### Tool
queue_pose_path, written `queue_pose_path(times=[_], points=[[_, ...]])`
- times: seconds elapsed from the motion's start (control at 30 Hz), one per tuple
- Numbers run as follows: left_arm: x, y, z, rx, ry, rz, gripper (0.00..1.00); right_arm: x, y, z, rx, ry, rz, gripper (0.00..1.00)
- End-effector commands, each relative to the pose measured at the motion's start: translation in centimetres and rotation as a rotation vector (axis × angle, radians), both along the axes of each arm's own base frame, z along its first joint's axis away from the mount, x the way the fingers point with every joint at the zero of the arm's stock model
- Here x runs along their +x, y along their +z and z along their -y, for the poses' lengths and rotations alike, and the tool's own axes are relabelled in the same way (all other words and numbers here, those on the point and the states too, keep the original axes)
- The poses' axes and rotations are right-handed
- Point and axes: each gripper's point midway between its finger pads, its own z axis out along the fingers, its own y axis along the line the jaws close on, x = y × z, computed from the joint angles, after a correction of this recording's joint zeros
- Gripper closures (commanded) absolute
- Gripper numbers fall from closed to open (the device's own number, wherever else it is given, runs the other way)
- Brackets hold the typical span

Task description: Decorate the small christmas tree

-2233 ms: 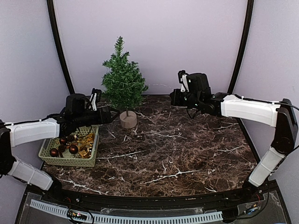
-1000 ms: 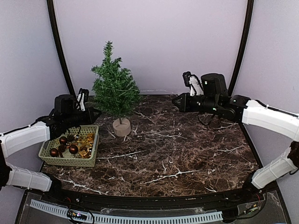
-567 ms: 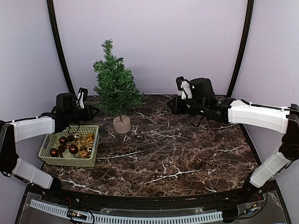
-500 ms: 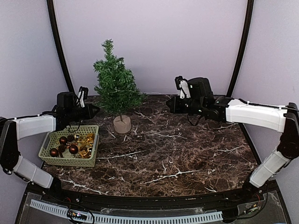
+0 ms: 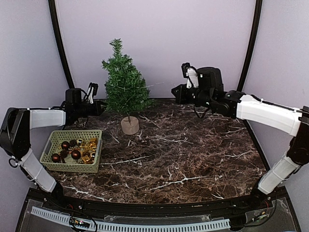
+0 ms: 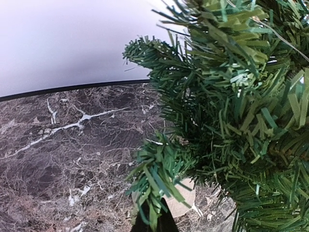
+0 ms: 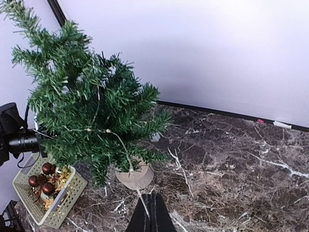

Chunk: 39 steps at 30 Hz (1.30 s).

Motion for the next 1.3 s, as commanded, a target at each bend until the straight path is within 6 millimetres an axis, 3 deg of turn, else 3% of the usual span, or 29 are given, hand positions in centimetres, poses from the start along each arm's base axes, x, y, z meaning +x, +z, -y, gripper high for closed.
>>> queue_pose_path(times=[0.0,0.27,0.7,0.83,0.9,0.93,0.97,1.0,1.03,1.07,1.1,1.13,1.17,1.27], points=[[0.3,1.0,0.7,0.023,-0.062,0.051,1.00,-0.4,5.9,0.0,0.021,0.017,0.131,1.00],[0.4,0.4,1.0,0.026,-0.081,0.033,1.00,-0.7,9.4,-1.0,0.027,0.058,0.210,1.00],[0.7,0.5,1.4,0.034,-0.106,0.047,1.00,4.1,8.8,-1.7,-0.019,-0.007,0.199,1.00],[1.3,1.2,0.0,0.072,-0.016,0.063,0.87,6.0,8.0,-2.2,-0.018,0.000,0.187,1.00],[1.0,2.2,-1.4,0.091,0.067,0.089,0.73,6.5,7.7,-2.2,-0.010,0.004,0.180,1.00],[0.7,2.6,-1.9,0.095,0.092,0.095,0.61,6.6,7.6,-2.2,-0.008,0.006,0.177,1.00],[-0.1,3.4,-2.9,0.105,0.142,0.113,0.55,6.7,7.6,-2.2,-0.003,0.008,0.177,1.00],[-0.9,2.9,-3.3,0.101,0.169,0.095,0.46,6.7,7.5,-2.1,-0.002,0.010,0.175,1.00],[-1.7,4.3,-4.0,0.094,0.207,0.124,0.40,6.7,7.2,-2.1,0.000,0.010,0.171,1.00],[-2.7,3.5,-4.2,0.080,0.224,0.096,0.37,6.7,7.1,-2.1,0.001,0.012,0.168,1.00],[-3.8,5.0,-4.1,0.064,0.236,0.129,0.34,6.8,6.8,-2.1,0.001,0.012,0.163,1.00],[-4.7,4.2,-3.8,0.049,0.239,0.102,0.33,6.7,6.7,-2.1,0.002,0.014,0.160,1.00],[-5.9,5.4,-2.9,0.033,0.229,0.127,0.32,6.7,6.6,-2.1,0.003,0.015,0.157,1.00],[-8.6,5.7,-0.1,0.009,0.192,0.102,0.30,6.4,6.3,-2.0,0.010,0.017,0.149,1.00]])
